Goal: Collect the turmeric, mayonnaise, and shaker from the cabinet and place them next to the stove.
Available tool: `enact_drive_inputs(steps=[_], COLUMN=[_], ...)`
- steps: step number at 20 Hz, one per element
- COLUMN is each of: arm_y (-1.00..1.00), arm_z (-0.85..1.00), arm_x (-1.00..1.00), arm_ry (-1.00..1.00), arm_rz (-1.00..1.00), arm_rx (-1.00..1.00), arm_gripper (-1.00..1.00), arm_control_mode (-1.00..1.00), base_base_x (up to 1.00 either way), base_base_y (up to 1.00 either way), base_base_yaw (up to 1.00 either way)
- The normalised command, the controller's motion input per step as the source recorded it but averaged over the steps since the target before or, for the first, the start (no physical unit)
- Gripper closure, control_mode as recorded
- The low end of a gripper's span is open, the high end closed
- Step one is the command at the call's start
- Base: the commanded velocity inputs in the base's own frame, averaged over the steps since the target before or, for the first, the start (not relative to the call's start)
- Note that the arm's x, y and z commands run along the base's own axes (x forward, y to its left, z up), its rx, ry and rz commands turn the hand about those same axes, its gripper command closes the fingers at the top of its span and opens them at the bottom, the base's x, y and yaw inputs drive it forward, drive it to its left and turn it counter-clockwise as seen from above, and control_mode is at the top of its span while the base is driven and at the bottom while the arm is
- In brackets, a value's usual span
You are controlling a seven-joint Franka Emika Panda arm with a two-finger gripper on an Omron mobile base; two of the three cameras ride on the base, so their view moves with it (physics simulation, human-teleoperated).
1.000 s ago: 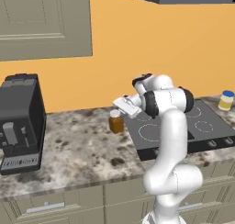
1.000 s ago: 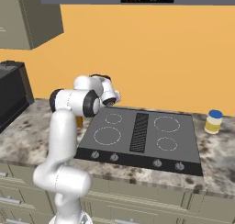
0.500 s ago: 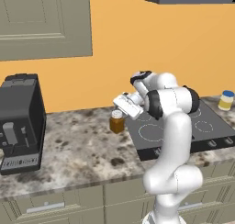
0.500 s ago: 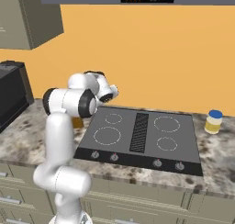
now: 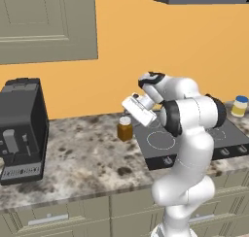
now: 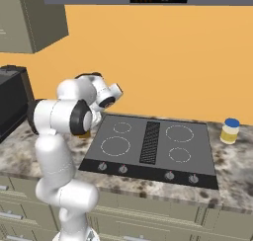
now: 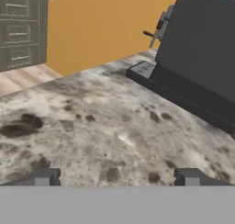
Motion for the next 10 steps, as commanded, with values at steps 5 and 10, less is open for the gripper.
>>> enact_drive_inputs(steps=[5, 10], arm_y=[0.00, 0.00], arm_z=[0.32, 0.22], arm_x=[-0.91, -1.00], arm_ry=[-0.21, -0.06], arm_rz=[-0.09, -0.20], arm_rx=[-0.04, 0.00], arm_gripper=[-1.00, -1.00], arm_control_mode=[-1.00, -1.00], base_base_x=[0.00, 0.00], base_base_y=[0.00, 0.00], base_base_yaw=[0.00, 0.00])
